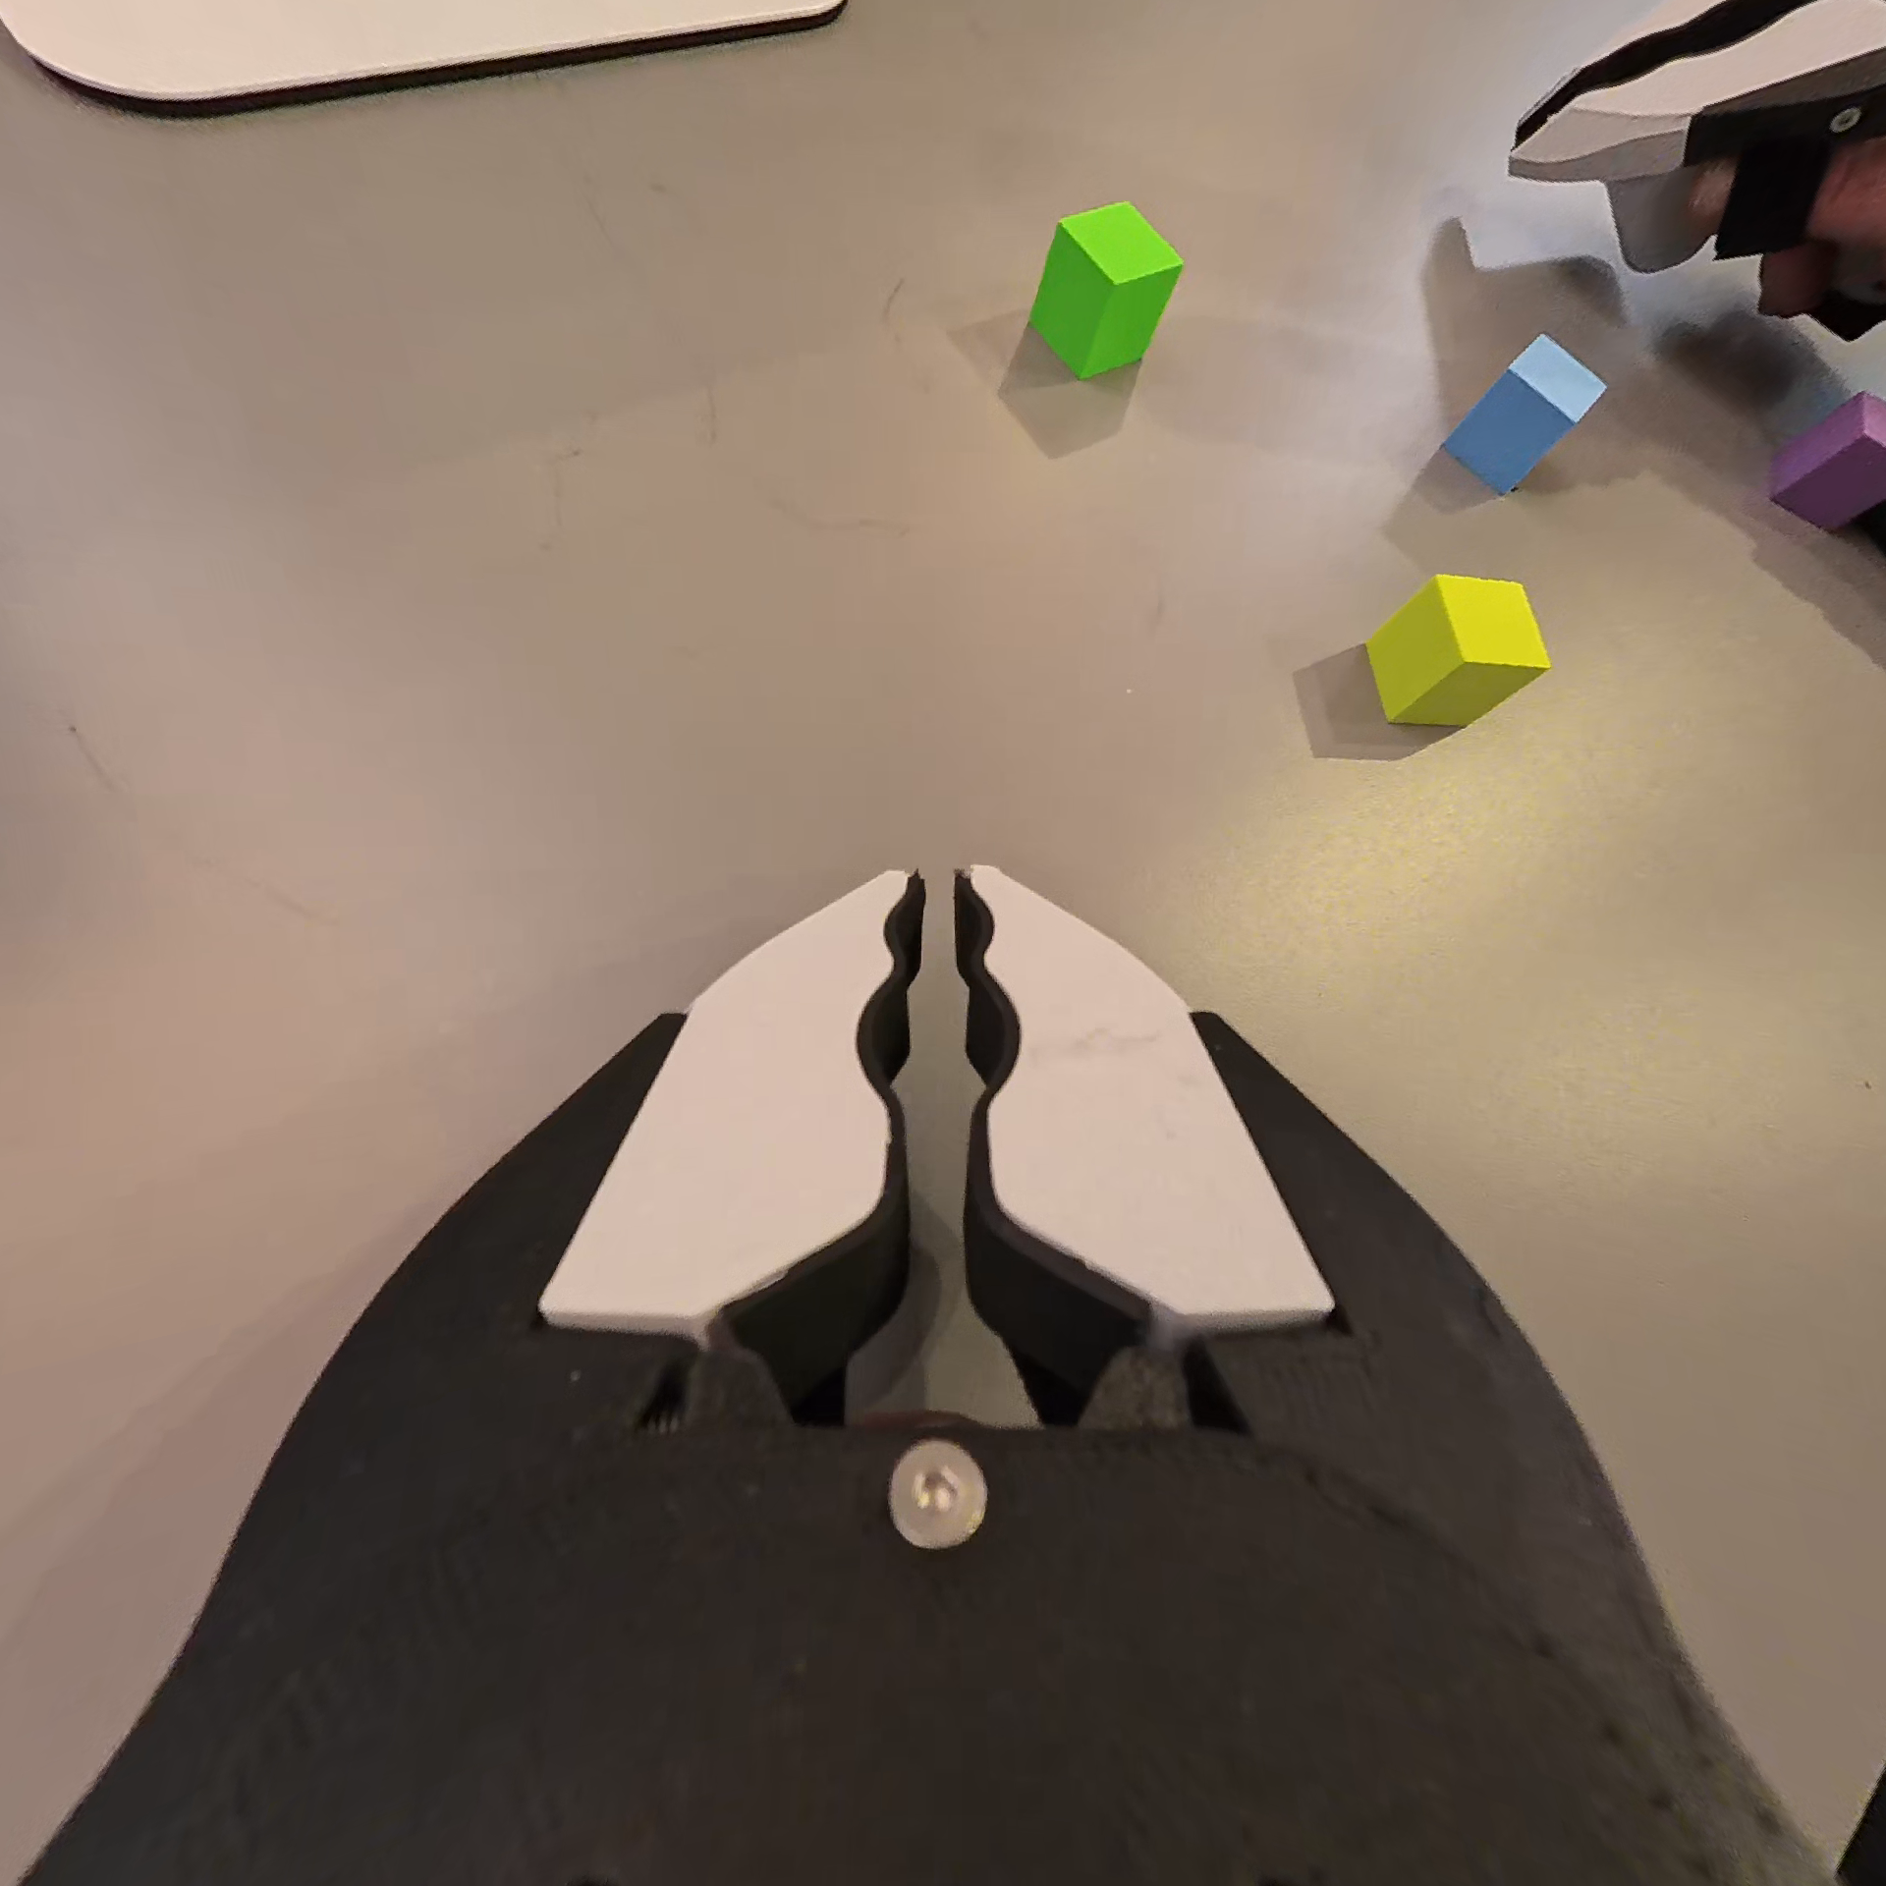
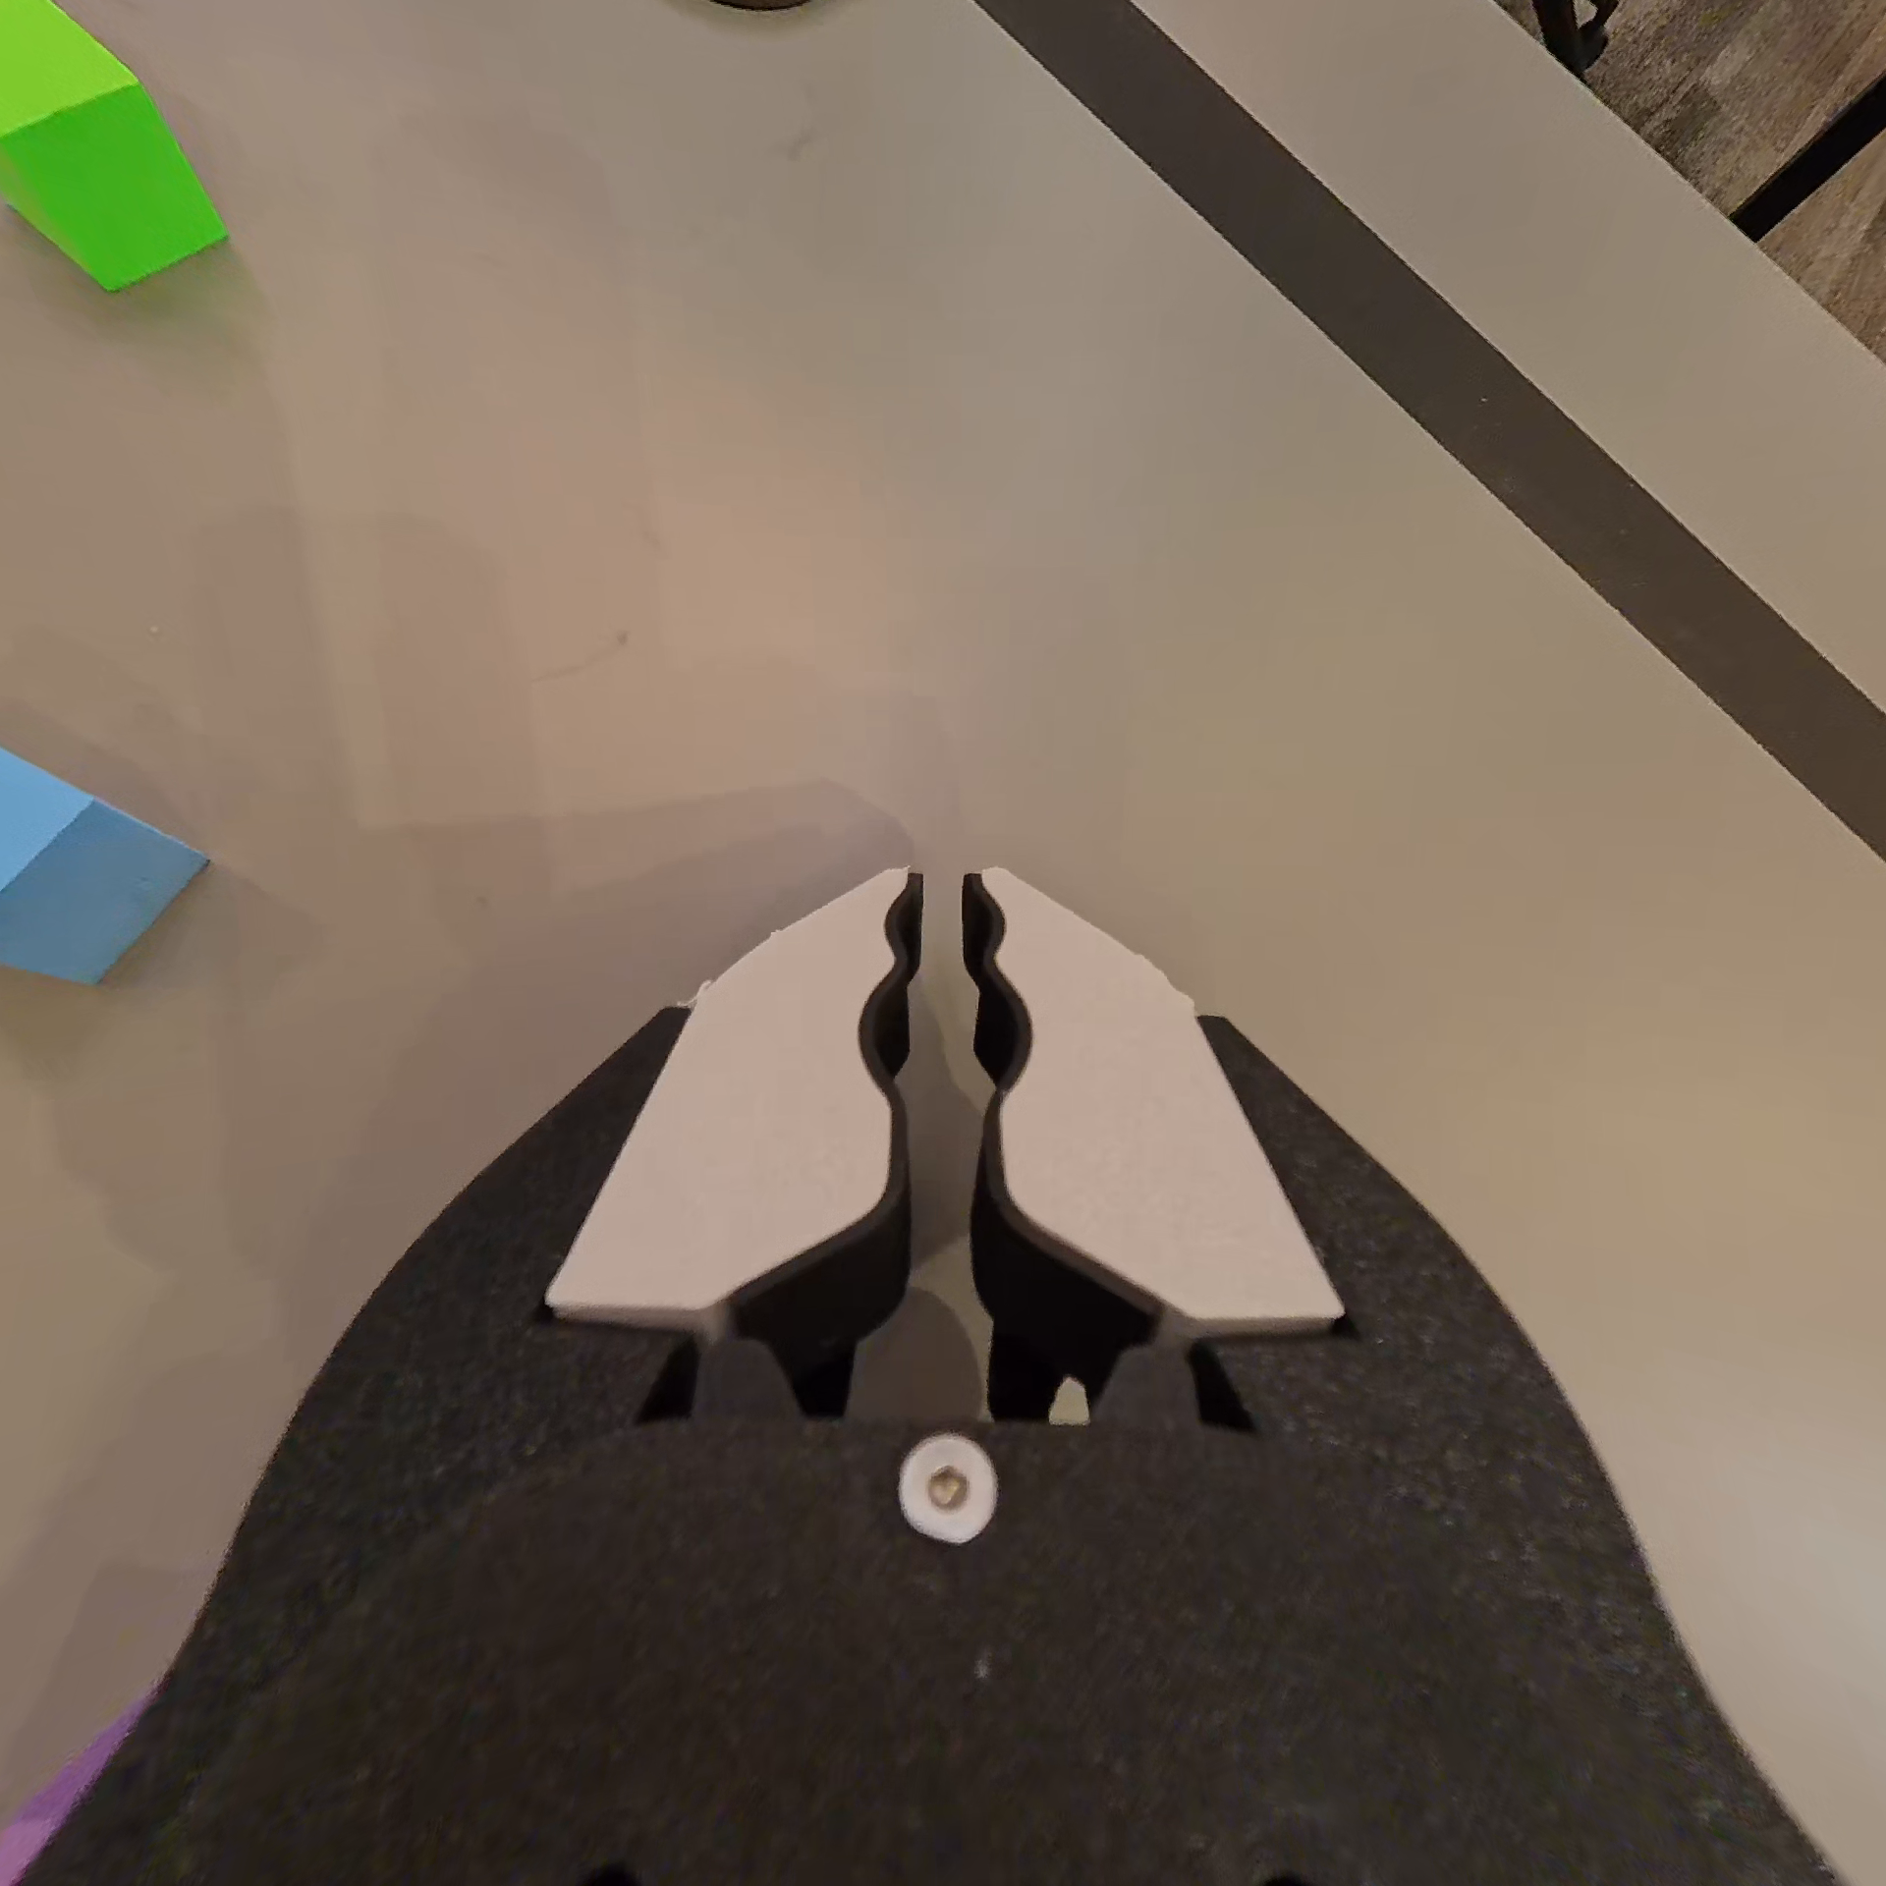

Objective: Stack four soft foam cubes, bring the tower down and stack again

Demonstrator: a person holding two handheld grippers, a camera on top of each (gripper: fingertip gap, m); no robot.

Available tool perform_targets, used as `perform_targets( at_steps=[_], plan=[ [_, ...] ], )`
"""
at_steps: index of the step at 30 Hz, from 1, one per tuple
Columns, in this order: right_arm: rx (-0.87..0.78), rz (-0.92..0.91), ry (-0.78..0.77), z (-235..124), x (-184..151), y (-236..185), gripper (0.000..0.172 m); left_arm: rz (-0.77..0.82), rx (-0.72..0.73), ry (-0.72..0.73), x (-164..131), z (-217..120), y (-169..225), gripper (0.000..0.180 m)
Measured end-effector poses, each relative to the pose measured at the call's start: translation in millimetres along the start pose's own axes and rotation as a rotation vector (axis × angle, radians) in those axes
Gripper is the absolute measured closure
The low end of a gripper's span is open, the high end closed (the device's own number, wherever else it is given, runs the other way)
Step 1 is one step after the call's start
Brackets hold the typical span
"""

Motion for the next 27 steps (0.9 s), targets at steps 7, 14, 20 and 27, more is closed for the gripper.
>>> perform_targets(
  at_steps=[7, 14, 20, 27],
  plan=[
    [0.006, -0.009, -0.003, 1, 0, -2, 0.164, 0.007, -0.003, -0.015, -1, 1, 1, 0.171],
    [0.007, -0.022, -0.007, 2, -1, -4, 0.164, 0.022, 0.001, -0.013, -1, 1, 2, 0.170],
    [0.010, -0.028, -0.007, 2, -1, -5, 0.163, 0.039, -0.018, 0.027, 3, -2, 6, 0.165],
    [0.012, -0.034, -0.006, 2, 0, -6, 0.163, 0.101, -0.068, 0.097, 10, -4, 26, 0.146]
  ],
)
Point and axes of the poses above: each gripper's, where its closed fingertips meet, z out along the fingers, x out of its top, y = z × x across the jaws, the point moved 1 cm from there along -z, back along the fingers, and after that the axes turned 15 degrees about -x, right-handed, at the moved point
